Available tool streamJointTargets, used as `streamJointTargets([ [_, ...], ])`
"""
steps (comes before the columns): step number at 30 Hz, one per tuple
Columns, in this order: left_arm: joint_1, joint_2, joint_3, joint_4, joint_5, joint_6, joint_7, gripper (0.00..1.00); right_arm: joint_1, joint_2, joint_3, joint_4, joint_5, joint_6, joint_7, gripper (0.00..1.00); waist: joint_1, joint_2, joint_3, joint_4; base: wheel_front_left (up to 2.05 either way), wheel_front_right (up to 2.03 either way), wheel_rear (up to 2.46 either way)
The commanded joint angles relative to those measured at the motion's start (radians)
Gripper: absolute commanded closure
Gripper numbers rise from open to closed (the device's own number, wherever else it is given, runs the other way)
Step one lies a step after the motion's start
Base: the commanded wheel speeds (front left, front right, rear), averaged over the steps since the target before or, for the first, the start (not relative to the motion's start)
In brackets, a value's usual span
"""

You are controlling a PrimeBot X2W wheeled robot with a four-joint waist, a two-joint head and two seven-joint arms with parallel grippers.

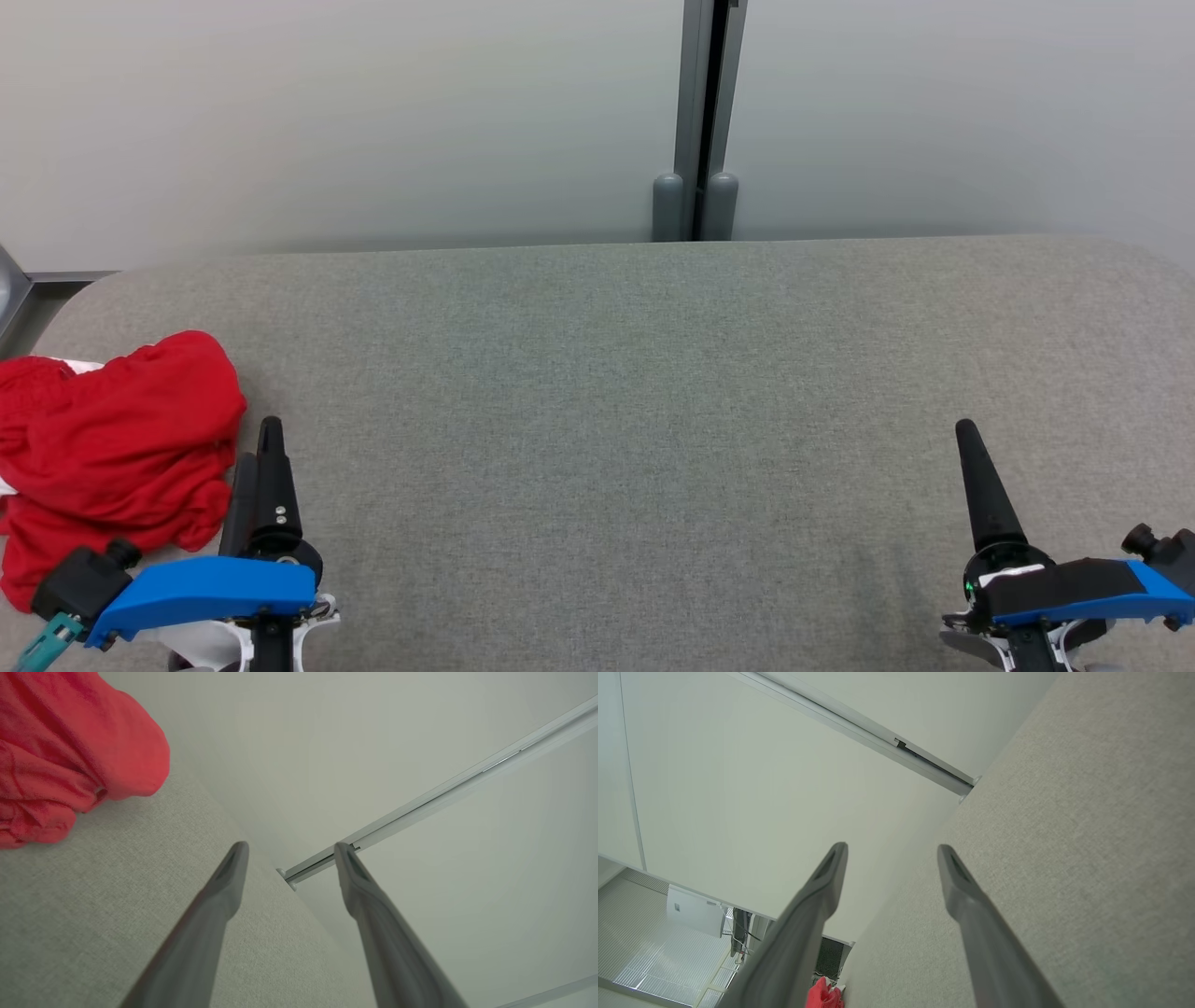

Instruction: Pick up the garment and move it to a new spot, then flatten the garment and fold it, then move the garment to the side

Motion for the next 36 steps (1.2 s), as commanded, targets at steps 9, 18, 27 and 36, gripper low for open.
streamJointTargets([
  [9,-0.023,0.011,-0.024,-0.017,0.213,0.024,-0.037,0.0,-0.008,-0.007,0.019,-0.037,-0.168,0.003,-0.036,0.0,0.0,0.0,-0.003,0.006,0.0,0.0,0.0],
  [18,-0.021,0.021,-0.042,-0.008,0.364,0.049,-0.066,0.0,-0.002,-0.007,0.031,-0.031,-0.297,0.003,-0.065,0.0,0.0,0.0,-0.006,0.011,0.0,0.0,0.0],
  [27,-0.016,0.031,-0.065,0.019,0.48,0.059,-0.091,0.0,0.003,-0.008,0.036,-0.01,-0.418,0.003,-0.091,0.0,0.0,0.0,-0.007,0.014,0.0,0.0,0.0],
  [36,-0.02,0.04,-0.08,0.052,0.579,0.074,-0.115,0.0,0.004,-0.009,0.041,0.022,-0.529,0.003,-0.115,0.0,0.0,0.0,-0.009,0.018,0.0,0.0,0.0],
])
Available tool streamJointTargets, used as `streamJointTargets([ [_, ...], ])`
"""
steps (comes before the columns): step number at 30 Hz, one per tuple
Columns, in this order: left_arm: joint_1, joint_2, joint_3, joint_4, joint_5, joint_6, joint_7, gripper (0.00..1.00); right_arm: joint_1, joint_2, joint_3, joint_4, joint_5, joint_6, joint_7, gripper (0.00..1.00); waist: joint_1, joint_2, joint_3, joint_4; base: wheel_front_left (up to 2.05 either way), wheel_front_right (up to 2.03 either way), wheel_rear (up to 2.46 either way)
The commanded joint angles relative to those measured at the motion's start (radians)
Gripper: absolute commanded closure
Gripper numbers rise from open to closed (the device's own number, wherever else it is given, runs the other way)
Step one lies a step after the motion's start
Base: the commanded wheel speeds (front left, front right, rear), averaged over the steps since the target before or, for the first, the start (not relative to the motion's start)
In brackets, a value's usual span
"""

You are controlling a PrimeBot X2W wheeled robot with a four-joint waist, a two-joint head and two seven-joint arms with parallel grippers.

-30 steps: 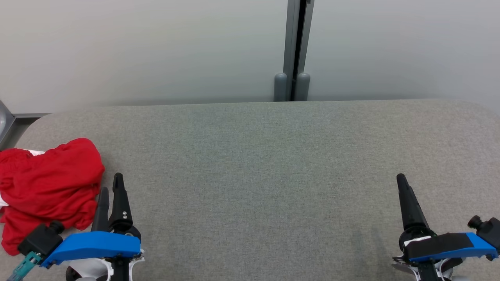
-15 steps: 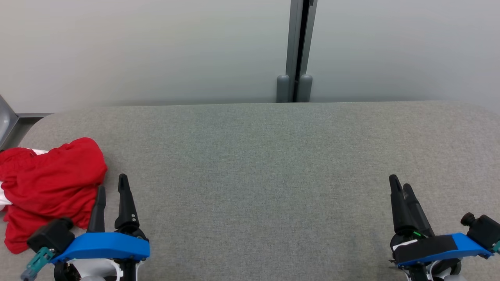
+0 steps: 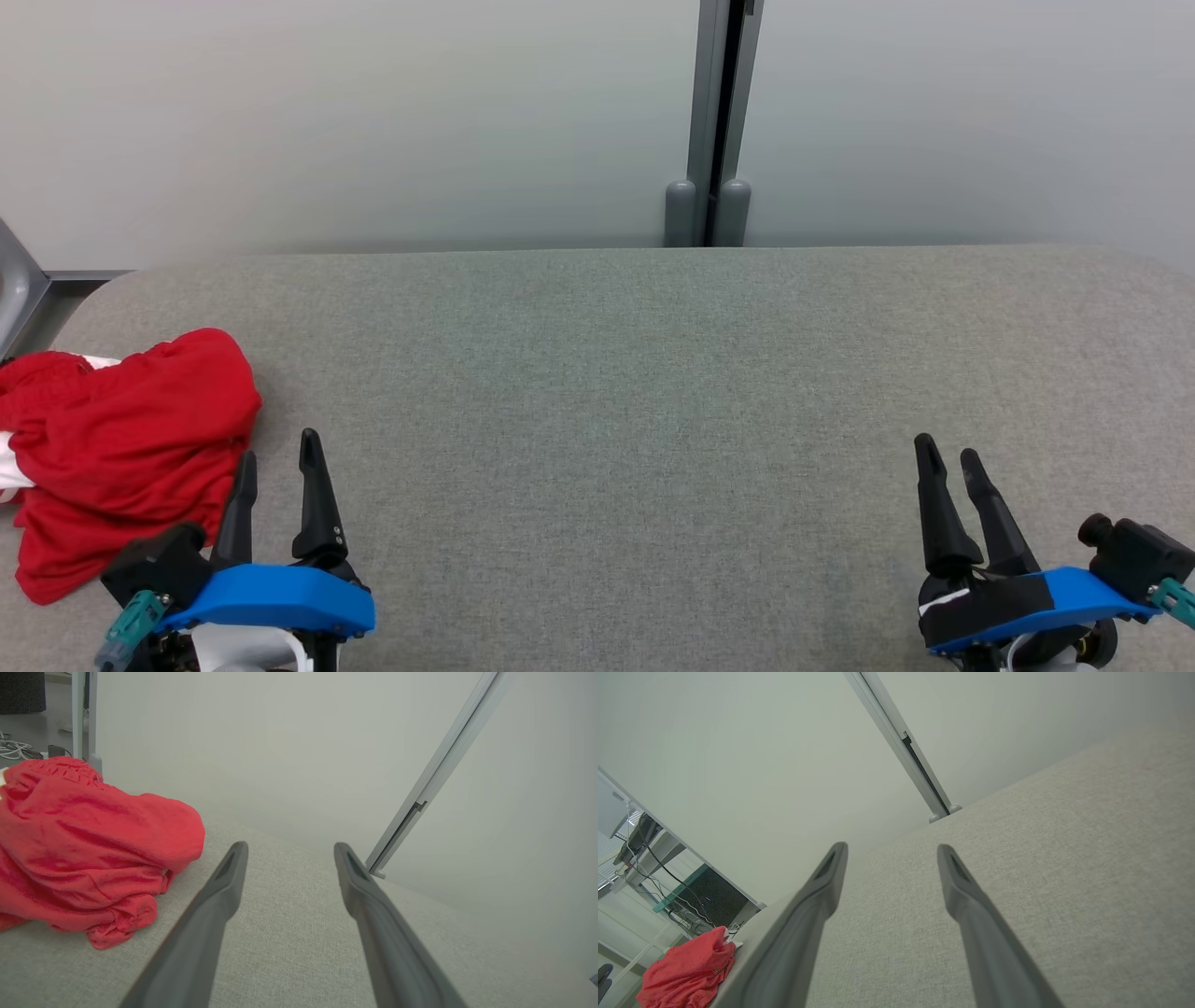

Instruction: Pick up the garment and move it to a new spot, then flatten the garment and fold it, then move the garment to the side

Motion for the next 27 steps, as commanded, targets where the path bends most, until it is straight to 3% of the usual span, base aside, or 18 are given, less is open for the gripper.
streamJointTargets([
  [1,-0.019,0.01,-0.002,0.0,0.028,0.008,-0.009,0.0,-0.001,-0.007,0.003,-0.002,-0.032,0.002,-0.009,0.0,0.0,-0.0001,0.0,0.0,0.0,0.0,0.0],
  [27,-0.025,0.027,-0.043,0.053,0.248,0.046,-0.068,0.0,-0.008,-0.009,0.007,0.034,-0.298,0.002,-0.068,0.0,0.0,-0.0001,-0.002,0.021,0.0,0.0,0.0],
])
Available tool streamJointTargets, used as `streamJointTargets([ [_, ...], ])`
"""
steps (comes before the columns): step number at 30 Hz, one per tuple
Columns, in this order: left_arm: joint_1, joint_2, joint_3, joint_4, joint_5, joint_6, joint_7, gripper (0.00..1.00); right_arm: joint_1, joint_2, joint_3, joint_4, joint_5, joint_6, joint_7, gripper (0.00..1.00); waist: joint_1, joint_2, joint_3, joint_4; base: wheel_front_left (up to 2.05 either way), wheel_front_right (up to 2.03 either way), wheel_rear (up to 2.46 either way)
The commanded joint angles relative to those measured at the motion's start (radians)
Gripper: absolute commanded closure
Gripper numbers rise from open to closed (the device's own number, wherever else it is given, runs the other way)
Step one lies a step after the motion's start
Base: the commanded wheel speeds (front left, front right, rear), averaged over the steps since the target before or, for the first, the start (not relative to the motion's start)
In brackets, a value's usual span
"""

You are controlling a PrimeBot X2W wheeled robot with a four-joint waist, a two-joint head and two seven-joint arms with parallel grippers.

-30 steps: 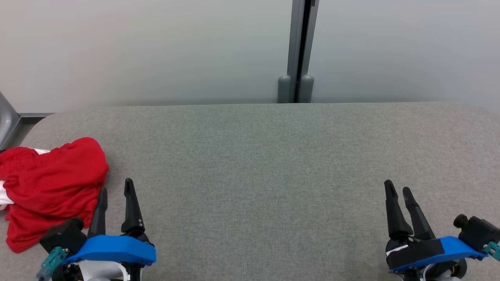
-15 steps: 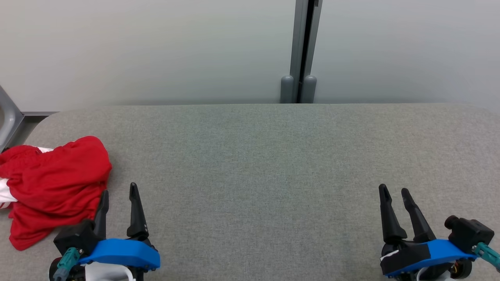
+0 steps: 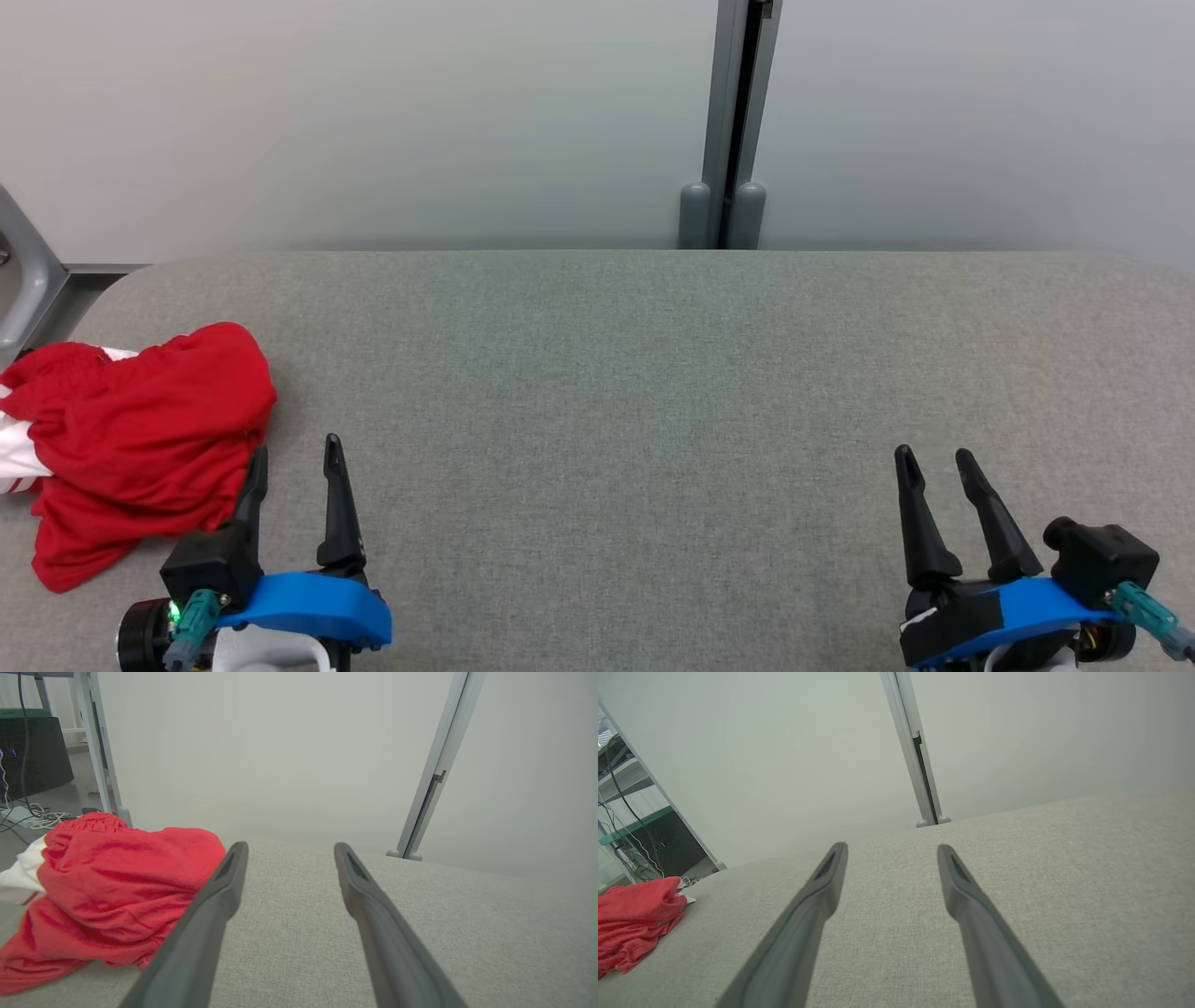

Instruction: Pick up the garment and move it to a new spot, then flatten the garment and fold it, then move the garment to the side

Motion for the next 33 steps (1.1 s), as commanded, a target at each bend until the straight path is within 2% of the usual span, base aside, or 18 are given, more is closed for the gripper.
streamJointTargets([
  [1,-0.012,0.009,-0.001,-0.001,0.025,0.006,-0.01,0.0,-0.006,-0.008,0.002,0.001,-0.025,0.002,-0.01,0.0,0.0,0.0,-0.001,0.001,0.0,0.0,0.0],
  [26,-0.003,0.021,-0.037,-0.002,0.168,0.042,-0.025,0.0,-0.008,-0.009,-0.01,0.018,-0.21,0.003,-0.055,0.0,0.0,0.0,0.008,0.007,0.0,0.0,0.0],
  [33,-0.007,0.02,-0.038,-0.001,0.149,0.045,-0.005,0.0,-0.005,-0.008,-0.037,0.016,-0.221,0.003,-0.048,0.0,0.0,0.0,0.016,0.005,0.0,0.0,0.0],
])
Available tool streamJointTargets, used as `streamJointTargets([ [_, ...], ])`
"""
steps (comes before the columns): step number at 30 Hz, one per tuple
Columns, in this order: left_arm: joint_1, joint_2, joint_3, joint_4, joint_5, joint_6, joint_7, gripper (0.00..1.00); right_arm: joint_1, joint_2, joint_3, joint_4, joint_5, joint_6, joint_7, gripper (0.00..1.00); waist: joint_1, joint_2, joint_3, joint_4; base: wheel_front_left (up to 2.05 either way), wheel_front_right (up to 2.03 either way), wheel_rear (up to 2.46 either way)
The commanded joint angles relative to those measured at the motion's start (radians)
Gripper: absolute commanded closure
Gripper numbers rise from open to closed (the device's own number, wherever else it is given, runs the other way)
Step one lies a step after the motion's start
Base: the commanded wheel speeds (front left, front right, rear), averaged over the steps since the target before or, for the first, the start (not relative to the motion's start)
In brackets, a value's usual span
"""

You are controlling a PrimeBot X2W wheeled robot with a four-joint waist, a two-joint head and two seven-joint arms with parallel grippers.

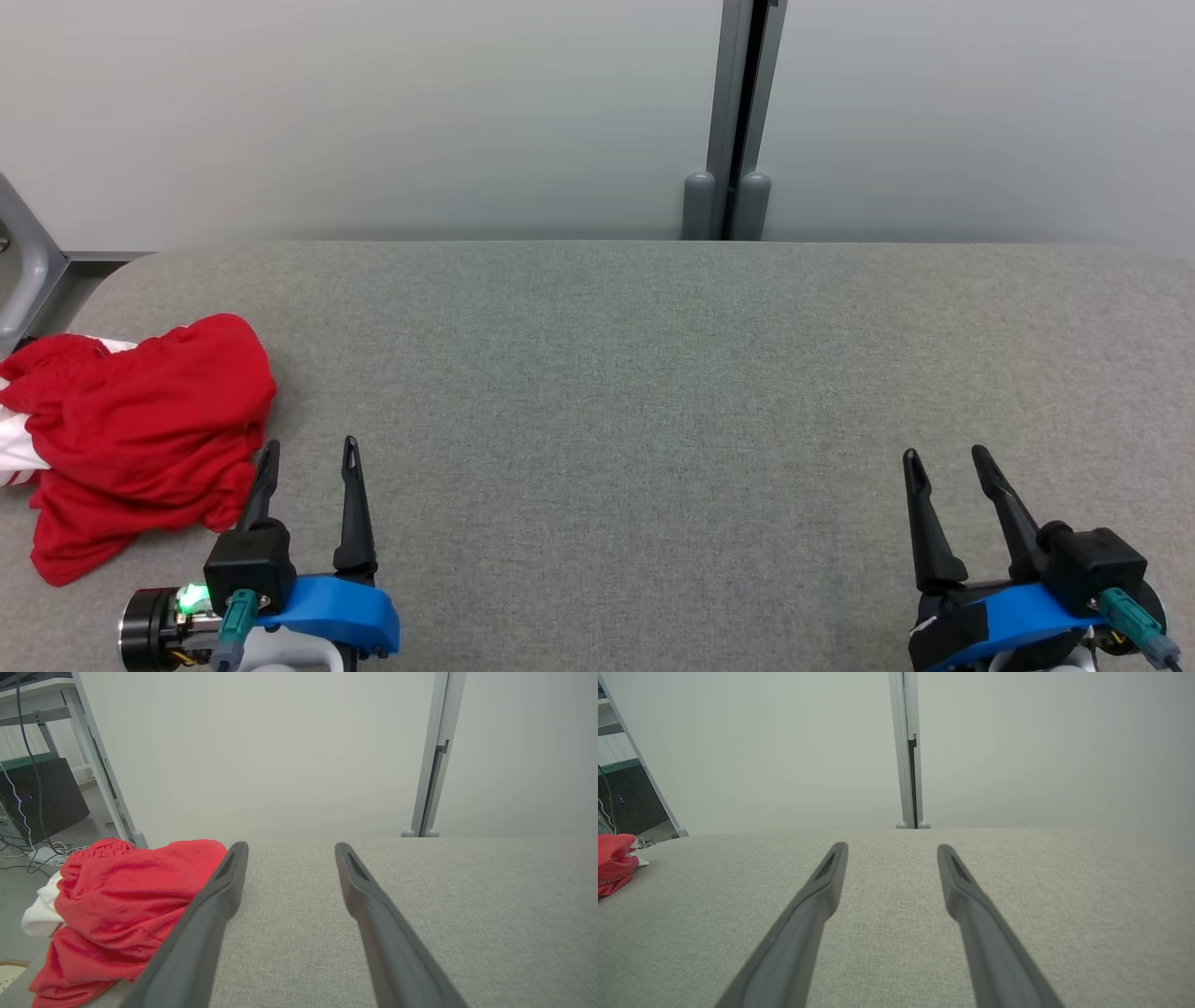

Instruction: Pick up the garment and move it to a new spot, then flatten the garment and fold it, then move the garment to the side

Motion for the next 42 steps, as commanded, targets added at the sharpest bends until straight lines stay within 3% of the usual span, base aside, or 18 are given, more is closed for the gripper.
streamJointTargets([
  [1,-0.008,0.004,0.0,0.0,-0.006,0.004,0.002,0.0,-0.003,-0.006,-0.005,-0.001,-0.004,0.002,0.001,0.0,0.0,0.0,0.001,0.0,0.0,0.0,0.0],
  [22,-0.016,0.031,0.019,-0.013,-0.033,0.031,0.011,0.0,-0.015,-0.006,0.007,-0.003,0.005,0.002,0.005,0.0,0.0,0.0,0.008,0.027,0.0,0.0,0.0],
  [32,-0.022,0.05,0.023,-0.032,-0.042,0.038,0.018,0.0,-0.026,-0.006,0.021,0.003,0.006,0.002,0.008,0.0,0.0,0.0,0.017,0.124,0.0,0.0,0.0],
  [42,-0.021,0.062,0.021,-0.04,-0.052,0.044,0.025,0.0,-0.027,-0.006,0.036,0.016,0.011,0.002,0.01,0.0,0.0,0.0,0.02,0.278,0.0,0.0,0.0],
])
